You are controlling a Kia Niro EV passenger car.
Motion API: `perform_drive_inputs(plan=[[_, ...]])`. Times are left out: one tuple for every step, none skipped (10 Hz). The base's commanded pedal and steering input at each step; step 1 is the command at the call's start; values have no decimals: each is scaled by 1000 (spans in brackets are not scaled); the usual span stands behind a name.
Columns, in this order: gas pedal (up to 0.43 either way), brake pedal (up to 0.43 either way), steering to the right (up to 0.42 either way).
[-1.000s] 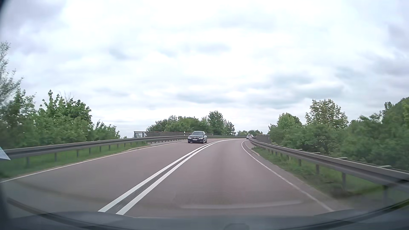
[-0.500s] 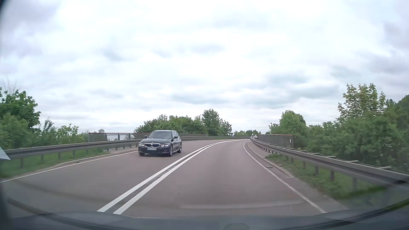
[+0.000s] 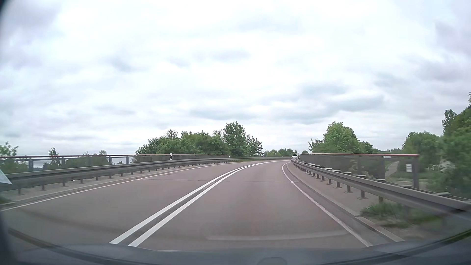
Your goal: Follow the waypoints while adhering to traffic rules and regulations
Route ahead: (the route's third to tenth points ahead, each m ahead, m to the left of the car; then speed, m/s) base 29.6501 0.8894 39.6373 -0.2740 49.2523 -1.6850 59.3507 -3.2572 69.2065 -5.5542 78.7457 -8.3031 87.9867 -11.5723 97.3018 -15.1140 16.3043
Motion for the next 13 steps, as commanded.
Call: perform_drive_inputs(plan=[[177, 0, 14], [177, 0, 15], [177, 0, 15], [177, 0, 16], [177, 0, 16], [177, 0, 16], [177, 0, 16], [177, 0, 16], [177, 0, 16], [177, 0, 16], [177, 0, 17], [177, 0, 16], [177, 0, 17]])
